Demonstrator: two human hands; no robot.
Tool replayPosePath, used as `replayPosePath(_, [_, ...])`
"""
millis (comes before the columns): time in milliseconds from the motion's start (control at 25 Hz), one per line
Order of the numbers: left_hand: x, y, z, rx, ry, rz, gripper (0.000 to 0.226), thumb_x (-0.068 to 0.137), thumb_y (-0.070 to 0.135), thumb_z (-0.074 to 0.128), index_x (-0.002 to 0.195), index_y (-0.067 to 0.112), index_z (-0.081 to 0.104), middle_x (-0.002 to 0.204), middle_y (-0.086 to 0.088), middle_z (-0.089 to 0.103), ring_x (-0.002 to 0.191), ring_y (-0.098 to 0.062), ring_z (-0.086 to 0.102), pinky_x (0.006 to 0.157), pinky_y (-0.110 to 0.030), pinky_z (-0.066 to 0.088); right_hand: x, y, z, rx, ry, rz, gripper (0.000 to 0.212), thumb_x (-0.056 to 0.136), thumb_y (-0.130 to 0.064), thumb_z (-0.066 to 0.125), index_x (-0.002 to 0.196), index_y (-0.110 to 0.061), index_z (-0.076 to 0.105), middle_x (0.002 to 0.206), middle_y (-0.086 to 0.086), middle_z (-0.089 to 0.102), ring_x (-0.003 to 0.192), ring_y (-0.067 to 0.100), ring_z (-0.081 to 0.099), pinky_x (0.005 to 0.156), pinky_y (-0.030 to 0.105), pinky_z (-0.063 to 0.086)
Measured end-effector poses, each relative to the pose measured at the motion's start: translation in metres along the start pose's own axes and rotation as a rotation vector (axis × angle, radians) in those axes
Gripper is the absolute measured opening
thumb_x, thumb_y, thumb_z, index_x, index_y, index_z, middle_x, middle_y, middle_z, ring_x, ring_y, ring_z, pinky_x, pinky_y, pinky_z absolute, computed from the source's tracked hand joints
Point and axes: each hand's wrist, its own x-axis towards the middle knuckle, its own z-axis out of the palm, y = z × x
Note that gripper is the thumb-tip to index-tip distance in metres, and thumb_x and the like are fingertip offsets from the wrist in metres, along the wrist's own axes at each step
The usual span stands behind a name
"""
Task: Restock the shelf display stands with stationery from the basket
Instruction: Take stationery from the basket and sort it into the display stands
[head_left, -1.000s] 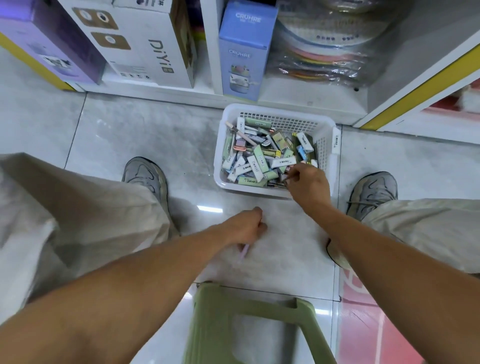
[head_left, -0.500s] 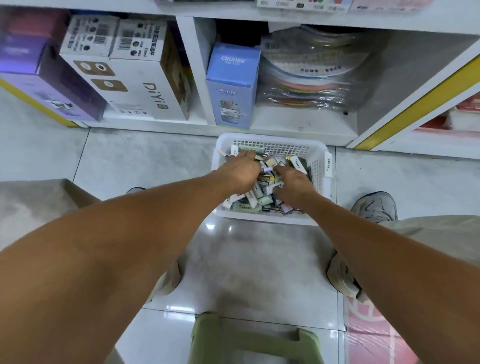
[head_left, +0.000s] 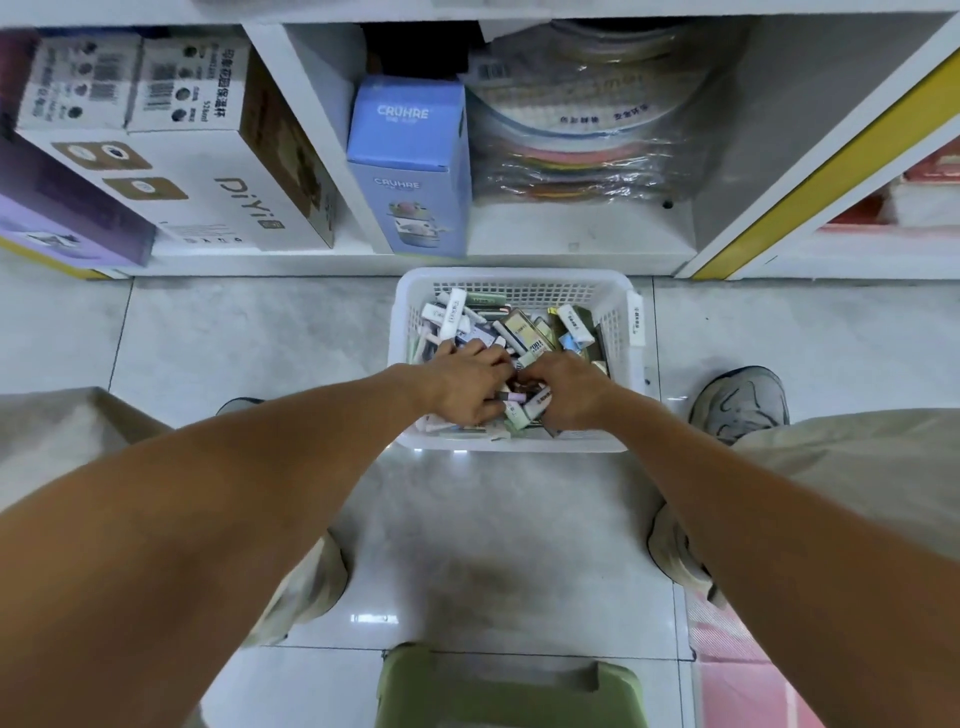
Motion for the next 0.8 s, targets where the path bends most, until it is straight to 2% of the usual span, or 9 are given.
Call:
replayPosePath(120, [-0.001, -0.006, -0.002, -0.109, 0.118, -0.021, 0.045, 0.1, 0.032, 0.047, 0.144, 0.019, 0.042, 0.135, -0.005, 0.044, 0.123, -0.027, 0.043, 0.093, -0.045, 0.043, -0.004, 0.003, 0.01, 0.092, 0.203, 0.062, 0.059, 0.079, -0.01, 0.067, 0.135, -0.023, 0.056, 0.131, 0.006, 0.056, 0.123, 0.027, 0.051, 0.098, 0.036, 0.046])
replayPosePath(200, [-0.002, -0.005, -0.002, -0.099, 0.174, -0.042, 0.047, 0.095, 0.021, 0.052, 0.142, 0.018, 0.045, 0.131, -0.004, 0.048, 0.119, -0.026, 0.046, 0.089, -0.043, 0.045, -0.005, 0.005, 0.016, 0.126, 0.313, 0.09, 0.059, 0.078, -0.006, 0.066, 0.135, -0.022, 0.057, 0.131, 0.006, 0.057, 0.122, 0.027, 0.051, 0.099, 0.036, 0.044])
replayPosePath(280, [-0.003, -0.001, -0.003, -0.126, 0.138, -0.026, 0.056, 0.087, 0.027, 0.057, 0.141, 0.02, 0.046, 0.132, -0.001, 0.048, 0.121, -0.024, 0.045, 0.094, -0.045, 0.043, -0.005, 0.008, 0.017, 0.013, 0.257, 0.064, 0.06, 0.078, -0.012, 0.067, 0.136, -0.024, 0.055, 0.134, 0.003, 0.055, 0.126, 0.024, 0.047, 0.103, 0.039, 0.039])
replayPosePath(360, [-0.005, 0.003, -0.008, -0.135, 0.03, -0.001, 0.068, 0.081, 0.039, 0.064, 0.143, 0.021, 0.042, 0.134, -0.001, 0.043, 0.124, -0.022, 0.04, 0.1, -0.049, 0.038, -0.005, 0.009, 0.013, -0.135, 0.138, 0.009, 0.062, 0.079, -0.023, 0.068, 0.138, -0.027, 0.05, 0.136, -0.001, 0.05, 0.13, 0.022, 0.041, 0.107, 0.044, 0.035])
replayPosePath(440, [-0.004, 0.005, -0.015, -0.055, -0.065, 0.015, 0.08, 0.074, 0.042, 0.073, 0.143, 0.018, 0.039, 0.132, -0.004, 0.037, 0.123, -0.022, 0.036, 0.1, -0.051, 0.038, -0.005, 0.011, 0.01, -0.214, 0.084, -0.017, 0.065, 0.078, -0.028, 0.069, 0.14, -0.026, 0.047, 0.137, -0.001, 0.047, 0.13, 0.022, 0.04, 0.108, 0.047, 0.035])
replayPosePath(520, [-0.002, 0.008, -0.018, 0.039, -0.063, -0.009, 0.082, 0.07, 0.036, 0.078, 0.14, 0.015, 0.038, 0.129, -0.007, 0.036, 0.12, -0.024, 0.038, 0.098, -0.051, 0.04, -0.006, 0.013, 0.012, -0.234, 0.129, -0.031, 0.063, 0.078, -0.024, 0.072, 0.136, -0.023, 0.049, 0.134, -0.001, 0.049, 0.128, 0.022, 0.041, 0.106, 0.045, 0.037])
replayPosePath(680, [0.002, 0.012, -0.009, 0.17, 0.056, -0.128, 0.084, 0.065, 0.037, 0.078, 0.135, 0.013, 0.037, 0.123, -0.01, 0.041, 0.116, -0.028, 0.043, 0.101, -0.051, 0.032, -0.01, 0.021, 0.024, -0.164, 0.384, 0.003, 0.067, 0.073, -0.024, 0.079, 0.134, -0.017, 0.052, 0.132, 0.001, 0.052, 0.124, 0.024, 0.043, 0.098, 0.041, 0.04])
replayPosePath(800, [0.007, 0.013, 0.002, 0.158, 0.138, -0.153, 0.087, 0.066, 0.031, 0.079, 0.138, 0.01, 0.035, 0.124, -0.012, 0.042, 0.115, -0.029, 0.044, 0.103, -0.044, 0.032, -0.008, 0.025, 0.026, -0.144, 0.405, 0.018, 0.073, 0.073, -0.023, 0.077, 0.14, -0.018, 0.047, 0.14, 0.001, 0.049, 0.128, 0.026, 0.043, 0.099, 0.044, 0.04])
